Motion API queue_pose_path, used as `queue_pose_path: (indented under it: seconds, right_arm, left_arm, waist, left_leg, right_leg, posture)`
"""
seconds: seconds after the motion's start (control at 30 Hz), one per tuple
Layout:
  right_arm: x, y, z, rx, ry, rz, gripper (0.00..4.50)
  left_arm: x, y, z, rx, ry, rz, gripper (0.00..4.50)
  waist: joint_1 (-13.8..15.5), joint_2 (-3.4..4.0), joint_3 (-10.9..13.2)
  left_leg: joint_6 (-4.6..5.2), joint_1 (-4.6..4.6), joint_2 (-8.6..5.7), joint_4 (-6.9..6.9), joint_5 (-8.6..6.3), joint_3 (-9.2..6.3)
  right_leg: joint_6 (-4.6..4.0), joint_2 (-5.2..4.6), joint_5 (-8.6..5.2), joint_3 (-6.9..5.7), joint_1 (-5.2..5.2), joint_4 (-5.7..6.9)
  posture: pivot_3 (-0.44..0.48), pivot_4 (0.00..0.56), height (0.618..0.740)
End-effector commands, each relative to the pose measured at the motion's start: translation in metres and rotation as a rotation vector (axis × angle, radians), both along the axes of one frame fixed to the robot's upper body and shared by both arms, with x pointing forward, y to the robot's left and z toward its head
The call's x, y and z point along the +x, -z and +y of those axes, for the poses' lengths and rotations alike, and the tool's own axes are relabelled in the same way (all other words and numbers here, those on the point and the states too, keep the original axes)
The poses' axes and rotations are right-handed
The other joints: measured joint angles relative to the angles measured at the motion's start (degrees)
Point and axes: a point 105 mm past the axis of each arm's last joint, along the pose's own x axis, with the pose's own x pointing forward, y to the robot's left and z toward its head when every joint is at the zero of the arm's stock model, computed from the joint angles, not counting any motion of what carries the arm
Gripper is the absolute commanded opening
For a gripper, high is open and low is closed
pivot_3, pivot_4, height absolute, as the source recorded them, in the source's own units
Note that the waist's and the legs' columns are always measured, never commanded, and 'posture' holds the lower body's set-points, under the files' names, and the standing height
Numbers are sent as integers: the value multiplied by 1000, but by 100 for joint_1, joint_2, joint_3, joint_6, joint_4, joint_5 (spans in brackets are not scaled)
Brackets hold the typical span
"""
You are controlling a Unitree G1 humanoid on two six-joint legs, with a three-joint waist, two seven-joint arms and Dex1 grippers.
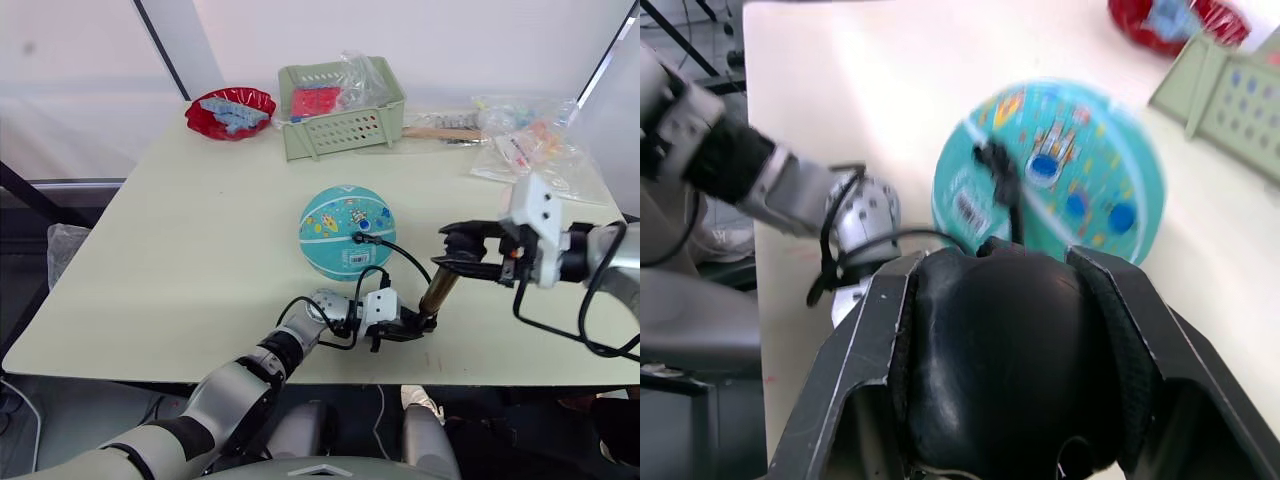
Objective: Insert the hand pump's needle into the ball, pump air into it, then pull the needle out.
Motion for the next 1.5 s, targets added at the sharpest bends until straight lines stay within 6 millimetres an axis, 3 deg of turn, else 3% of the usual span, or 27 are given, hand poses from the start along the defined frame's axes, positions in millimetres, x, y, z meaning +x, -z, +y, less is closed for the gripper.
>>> queue_pose_path:
  seconds: [0.03, 0.27, 0.37, 0.5, 0.67, 0.83, 1.2, 1.33, 1.5]
  right_arm:
    - [-8, -53, -9, 41, 23, -155, 1655]
    - [-17, -78, -13, 76, 33, -159, 1655]
    - [-16, -66, -13, 57, 45, -123, 1655]
    - [-5, -27, -16, -2, 91, -78, 1655]
    - [1, 3, -16, -15, 96, -55, 1655]
    - [5, 56, -10, -48, 91, 7, 1655]
    - [11, 120, 6, -47, 98, 52, 1655]
    - [13, 124, 6, -47, 104, 44, 1655]
    - [15, 97, 3, -22, 87, 1, 1655]
  left_arm:
    - [-26, 52, 33, 191, -16, 159, 1081]
    - [-27, 52, 32, 190, -17, 159, 1081]
    - [-27, 52, 32, 190, -18, 158, 1081]
    - [-27, 52, 32, 191, -18, 159, 1081]
    - [-27, 52, 32, 193, -16, 157, 1081]
    - [-26, 53, 33, 197, -19, 154, 1081]
    - [-25, 53, 35, 200, -25, 152, 1081]
    - [-25, 52, 35, 198, -24, 152, 1081]
    - [-25, 52, 34, 197, -21, 153, 1081]
  waist:
    - [-1, 7, 5]
    - [-1, 16, 11]
    - [-1, 19, 11]
    - [1, 1, -2]
    - [-20, -11, -20]
    - [-62, -114, -67]
    - [-112, -120, -80]
    - [-111, -99, -81]
    - [-107, -90, -65]
  left_leg:
    - [0, 0, 0, 0, 0, 1]
    - [0, -2, 0, 1, 0, 1]
    - [0, -6, 0, 1, 0, 4]
    - [0, -6, 0, 0, 0, -1]
    - [0, 4, 0, 3, 0, 5]
    - [0, 86, 17, -3, -1, -1]
    - [-1, 97, 17, -6, -1, -6]
    - [-1, 94, 16, -6, -1, -5]
    - [-1, 92, 13, -6, -1, -5]
  right_leg:
    - [0, -1, 0, 0, 0, 0]
    - [0, -9, 0, 1, -1, -1]
    - [1, -13, 0, 2, -4, -1]
    - [2, -9, 0, -4, -2, -1]
    - [4, -4, 1, 4, 3, 2]
    - [-2, 10, -4, 1, 72, 4]
    - [-4, -31, -3, -4, 87, 2]
    - [-4, -34, -3, -4, 85, 1]
    - [-4, -36, -3, -6, 85, 0]
  posture:
    - [0, 150, 736]
    - [0, 150, 736]
    - [0, 150, 736]
    - [0, 150, 736]
    - [0, 150, 736]
    - [0, 150, 736]
    - [0, 150, 736]
    - [0, 150, 736]
    - [0, 150, 736]
